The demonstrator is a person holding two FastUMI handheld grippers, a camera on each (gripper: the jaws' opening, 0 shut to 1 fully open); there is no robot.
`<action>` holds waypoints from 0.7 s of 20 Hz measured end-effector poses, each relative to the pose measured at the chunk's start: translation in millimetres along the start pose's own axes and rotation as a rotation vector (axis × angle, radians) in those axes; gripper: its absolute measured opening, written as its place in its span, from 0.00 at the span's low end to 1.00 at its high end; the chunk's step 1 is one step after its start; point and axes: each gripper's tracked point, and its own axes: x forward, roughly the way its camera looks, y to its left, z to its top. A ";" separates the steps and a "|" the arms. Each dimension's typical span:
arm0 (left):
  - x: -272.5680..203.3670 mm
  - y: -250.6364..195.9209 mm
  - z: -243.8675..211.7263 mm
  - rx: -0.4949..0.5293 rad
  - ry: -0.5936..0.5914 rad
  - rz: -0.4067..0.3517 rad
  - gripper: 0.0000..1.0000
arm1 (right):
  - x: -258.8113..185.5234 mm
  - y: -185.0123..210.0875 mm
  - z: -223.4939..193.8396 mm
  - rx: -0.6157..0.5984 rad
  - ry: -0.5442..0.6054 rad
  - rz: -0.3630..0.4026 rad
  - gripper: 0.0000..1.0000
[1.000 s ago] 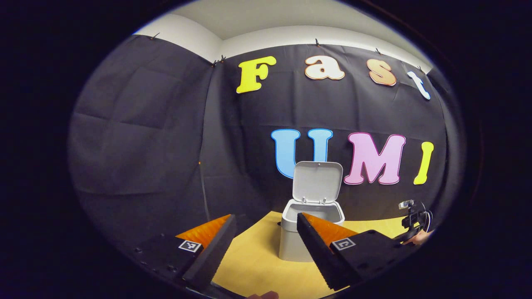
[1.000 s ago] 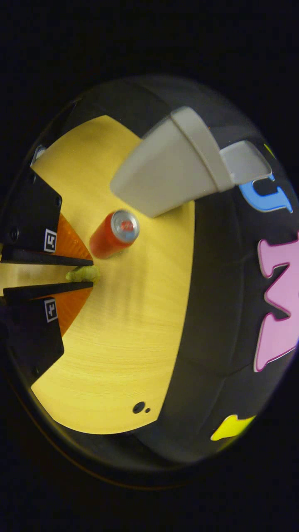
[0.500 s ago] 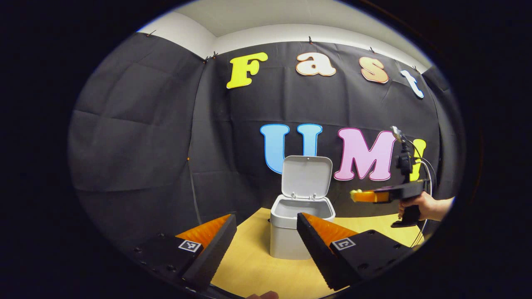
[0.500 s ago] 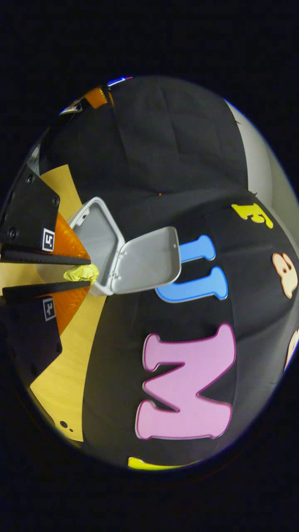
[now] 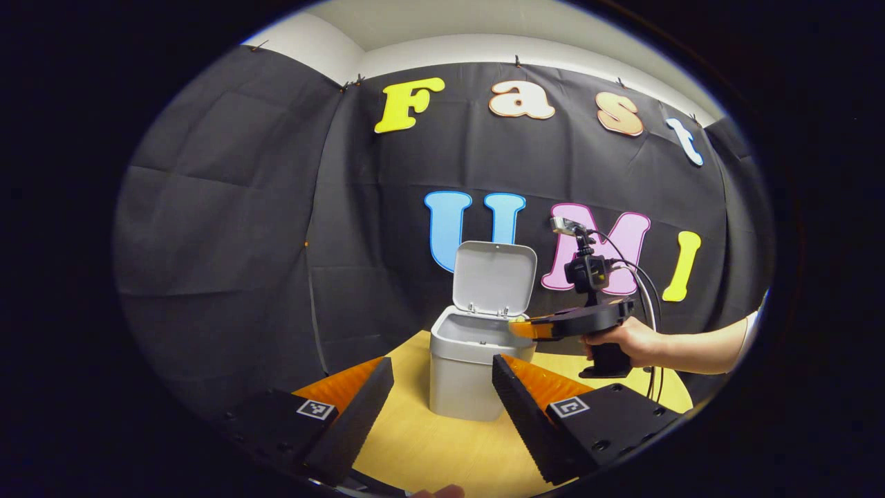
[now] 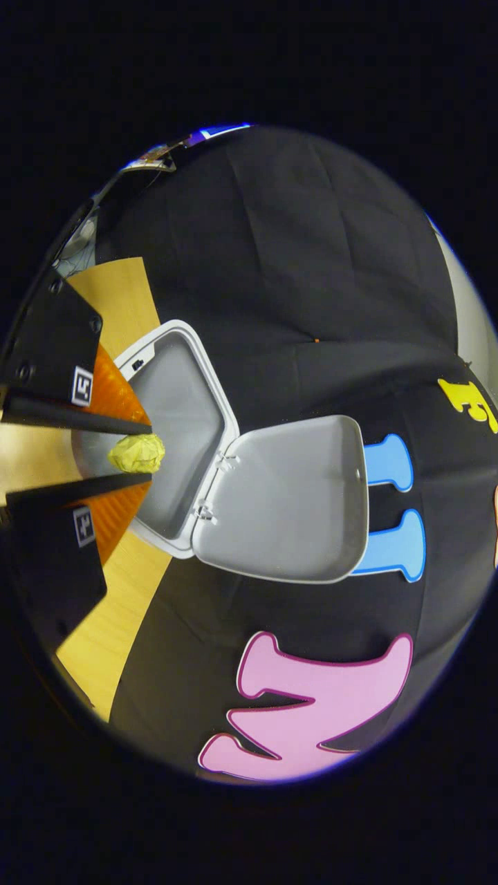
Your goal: Press the lid of the desktop garbage bin to open it, pick up the crumpled paper on the desktop and throw it into the bin, then pick up the pop can on the desktop and drop it into the bin, and finally close the garbage bin lid.
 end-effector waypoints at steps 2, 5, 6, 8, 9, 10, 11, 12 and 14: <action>6.1 -7.6 -3.4 -0.017 -0.022 -0.001 0.95 | -5.3 1.5 -0.3 -0.009 -0.001 0.008 0.72; 22.5 -48.7 -27.7 -0.055 -0.022 -0.093 0.95 | -36.1 -14.4 13.5 -0.010 -0.049 -0.015 0.97; 26.9 -59.8 -43.9 -0.043 0.023 -0.113 0.95 | -46.2 -21.5 16.3 -0.003 -0.058 -0.027 0.97; 44.7 -89.9 -80.3 -0.016 0.094 -0.172 0.95 | -70.2 -41.4 22.2 0.019 -0.076 -0.055 0.97; 55.0 -112.9 -90.0 -0.016 0.108 -0.232 0.95 | -84.3 -52.9 23.6 0.031 -0.084 -0.072 0.97; 61.5 -133.1 -100.0 -0.015 0.124 -0.289 0.95 | -97.1 -63.6 24.5 0.039 -0.090 -0.090 0.97; 67.7 -148.0 -115.2 -0.005 0.148 -0.322 0.95 | -109.8 -74.0 24.9 0.047 -0.094 -0.107 0.97; 75.1 -162.0 -129.2 0.012 0.170 -0.343 0.95 | -119.7 -85.5 24.3 0.052 -0.095 -0.128 0.96; 89.9 -188.0 -155.4 0.044 0.207 -0.395 0.95 | -150.1 -109.9 21.8 0.060 -0.099 -0.184 0.97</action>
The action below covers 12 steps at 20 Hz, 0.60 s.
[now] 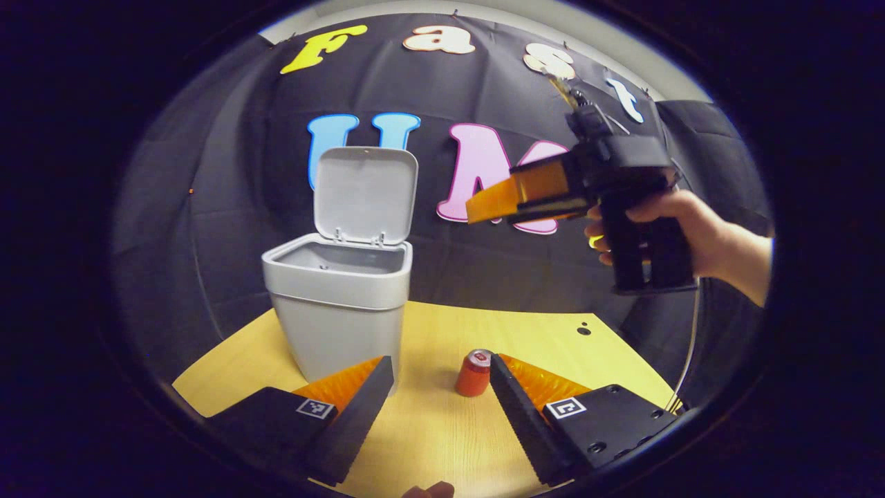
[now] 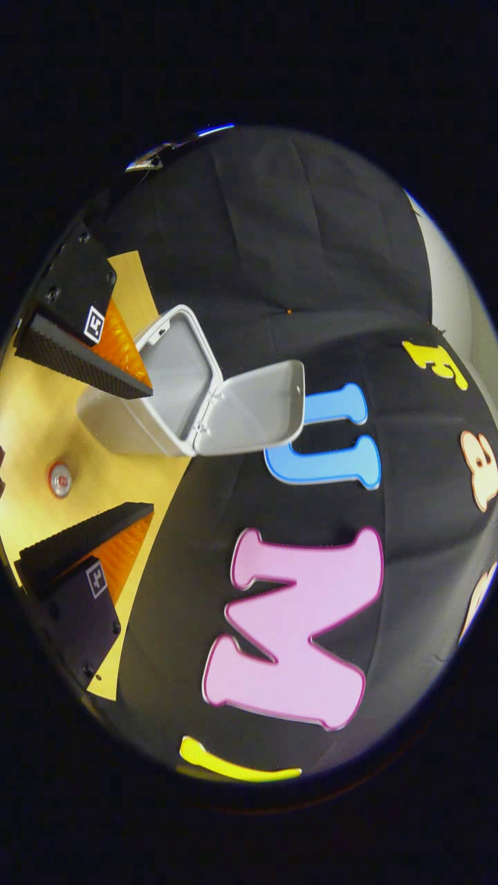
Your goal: Press the lid of the desktop garbage bin to open it, pick up the crumpled paper on the desktop and throw it into the bin, then pick up the pop can on the desktop and drop it into the bin, and finally close the garbage bin lid.
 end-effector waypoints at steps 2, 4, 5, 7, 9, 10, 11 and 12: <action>26.5 -17.6 -22.9 0.037 0.035 -0.047 0.95 | -27.6 -25.8 4.5 0.011 -0.013 -0.055 0.96; 53.2 -30.7 -50.0 0.079 0.081 -0.080 0.95 | -52.3 -44.0 6.5 0.022 -0.027 -0.092 0.96; 67.9 -32.4 -64.0 0.086 0.106 -0.075 0.95 | -64.4 -52.7 6.0 0.019 -0.036 -0.110 0.96; 96.1 -36.7 -87.4 0.083 0.142 -0.064 0.95 | -81.5 -73.8 -2.3 -0.002 -0.028 -0.162 0.97; 117.7 -39.7 -106.1 0.088 0.178 -0.049 0.95 | -94.5 -84.5 -14.2 -0.009 0.003 -0.186 0.96; 128.9 -42.1 -111.7 0.098 0.182 -0.050 0.95 | -98.9 -86.8 -18.5 -0.016 0.015 -0.186 0.96; 138.4 -44.3 -118.7 0.107 0.188 -0.048 0.95 | -100.5 -88.7 -23.8 -0.030 0.022 -0.182 0.97; 148.3 -44.5 -125.4 0.121 0.199 -0.037 0.95 | -100.5 -92.5 -29.4 -0.045 0.030 -0.185 0.97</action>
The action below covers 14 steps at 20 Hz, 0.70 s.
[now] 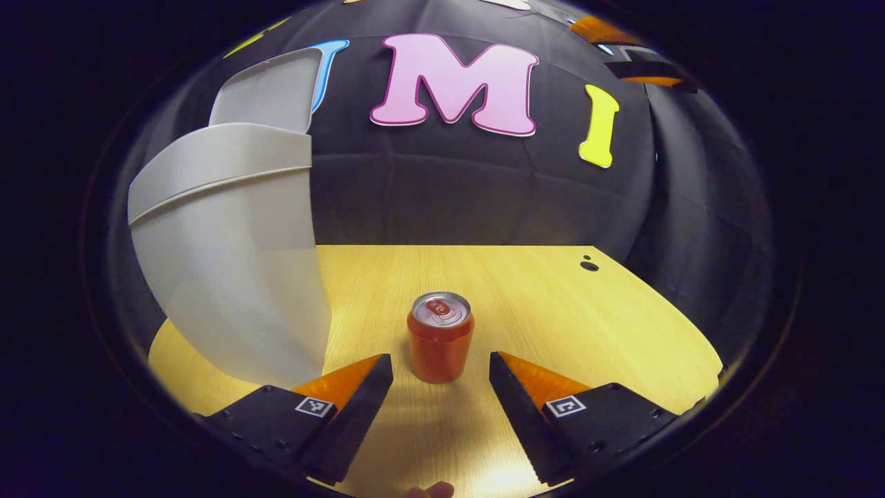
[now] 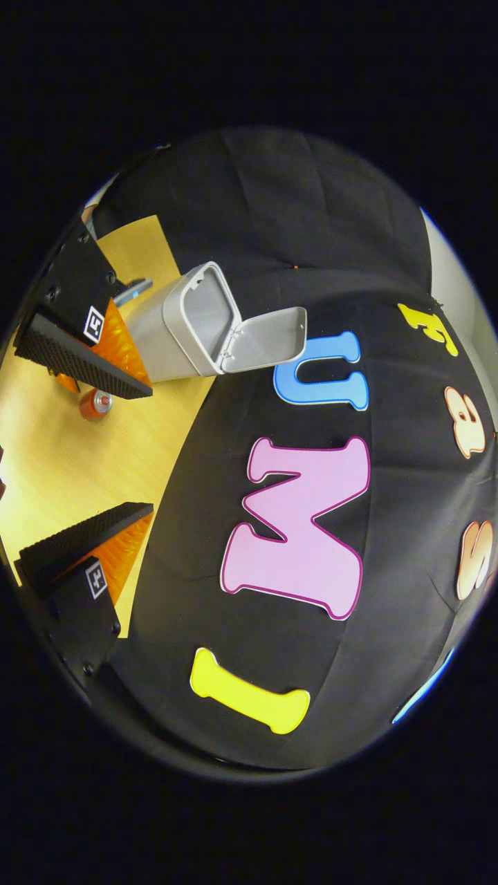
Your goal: Press the lid of the desktop garbage bin to open it, pick up the crumpled paper on the desktop and throw it into the bin, then pick up the pop can on the desktop and drop it into the bin, and finally close the garbage bin lid.
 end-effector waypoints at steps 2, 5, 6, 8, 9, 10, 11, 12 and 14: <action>23.0 1.5 -11.6 0.015 0.026 0.019 0.95 | 1.1 -4.5 -9.7 -0.017 0.019 -0.006 0.96; 49.6 5.5 -28.2 0.019 0.063 0.039 0.95 | 1.3 0.3 -15.2 -0.038 0.022 0.011 0.97; 58.6 6.7 -30.5 0.032 0.064 0.046 0.95 | 1.3 0.2 -16.2 -0.050 0.021 0.014 0.97; 72.8 8.2 -24.9 0.059 0.038 0.054 0.96 | 0.9 -1.6 -21.3 -0.069 0.030 0.010 0.97; 75.8 5.2 -21.8 0.070 0.026 0.044 0.96 | 0.1 -2.8 -24.2 -0.073 0.035 0.005 0.97; 77.0 4.3 -17.7 0.084 0.018 0.040 0.95 | -1.9 -3.6 -27.2 -0.071 0.036 0.004 0.97; 79.3 3.2 -13.1 0.092 0.010 0.032 0.88 | -3.9 -3.8 -28.9 -0.069 0.036 0.001 0.97; 76.1 -0.5 -6.8 0.091 0.007 0.022 0.87 | -6.2 -4.9 -30.7 -0.066 0.039 -0.004 0.97; 62.4 -3.8 14.0 0.081 -0.022 0.008 0.86 | -13.0 -7.7 -32.0 -0.059 0.036 -0.013 0.97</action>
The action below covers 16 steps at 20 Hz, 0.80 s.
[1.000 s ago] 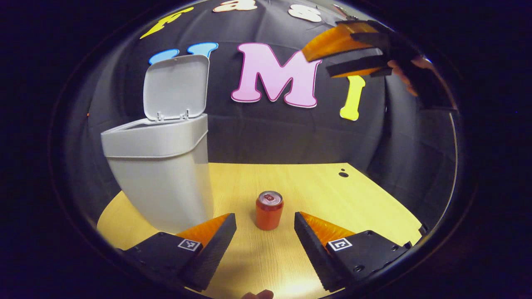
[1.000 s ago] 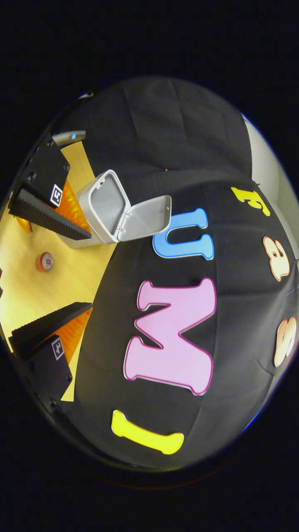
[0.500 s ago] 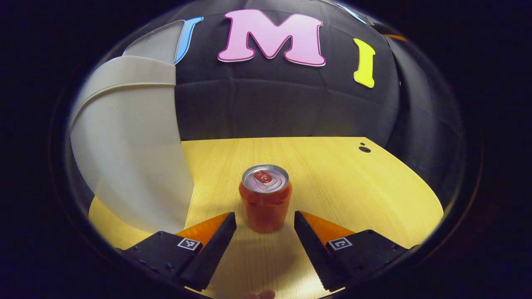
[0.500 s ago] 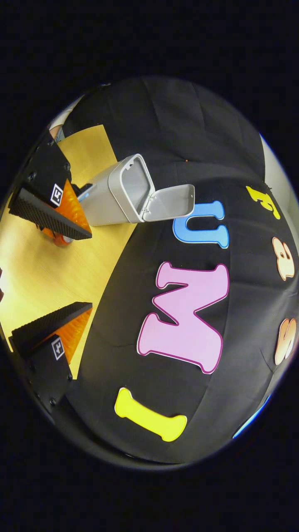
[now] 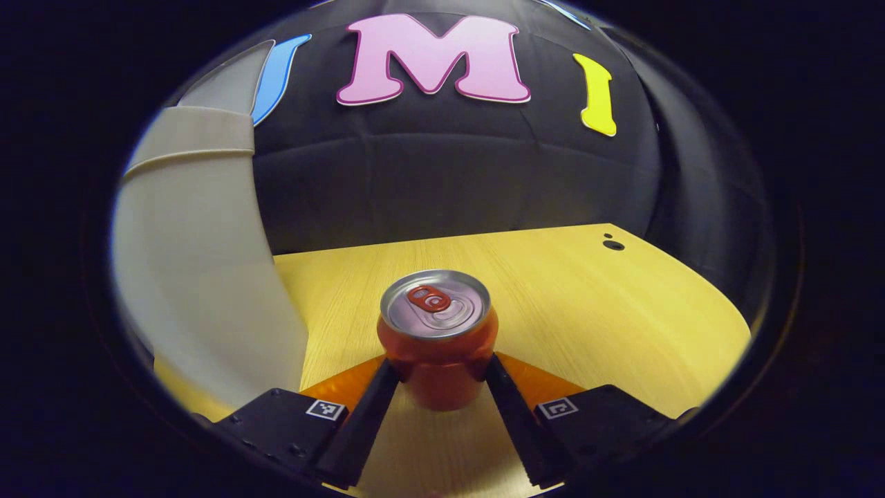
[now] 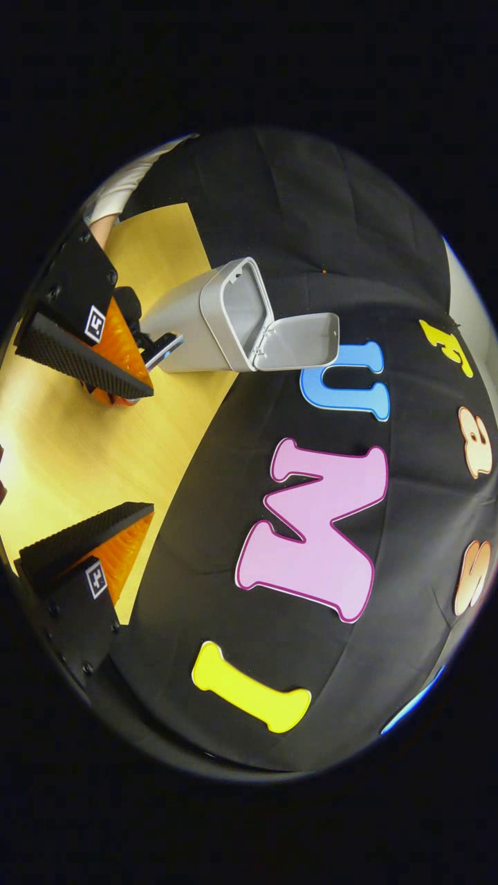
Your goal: Press the lid of the desktop garbage bin to open it, pick up the crumpled paper on the desktop and throw it into the bin, then pick up the pop can on the desktop and drop it into the bin, and finally close the garbage bin lid.
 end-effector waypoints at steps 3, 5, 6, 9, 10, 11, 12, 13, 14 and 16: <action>-39.7 -1.0 52.0 -0.014 -0.080 -0.029 0.86 | -10.9 -1.2 11.1 0.026 -0.035 -0.010 0.97; -75.0 0.7 98.8 0.006 -0.168 -0.050 0.86 | -17.9 -0.3 18.7 0.049 -0.065 -0.018 0.97; -89.6 4.7 120.0 0.030 -0.202 -0.045 0.84 | -20.7 1.5 22.4 0.058 -0.081 -0.019 0.97; -133.3 45.8 192.0 0.085 -0.307 0.018 0.84 | -30.0 6.8 28.0 0.093 -0.117 -0.012 0.96; -144.8 62.6 210.4 0.068 -0.321 0.033 0.84 | -30.5 8.2 27.6 0.112 -0.123 -0.016 0.97; -155.6 81.3 225.6 0.041 -0.328 0.043 0.84 | -32.0 11.2 26.7 0.147 -0.126 -0.009 0.96; -161.9 102.9 237.4 0.022 -0.332 0.065 0.84 | -33.4 18.4 22.9 0.184 -0.125 0.010 0.97; -163.5 130.8 244.8 0.017 -0.331 0.109 0.84 | -33.1 20.6 19.3 0.211 -0.122 0.017 0.97; -162.9 157.6 247.9 0.027 -0.327 0.154 0.84 | -32.5 21.5 14.3 0.227 -0.115 0.010 0.97; -157.5 200.0 239.5 0.035 -0.292 0.221 0.84 | -35.7 22.7 6.1 0.269 -0.109 0.004 0.97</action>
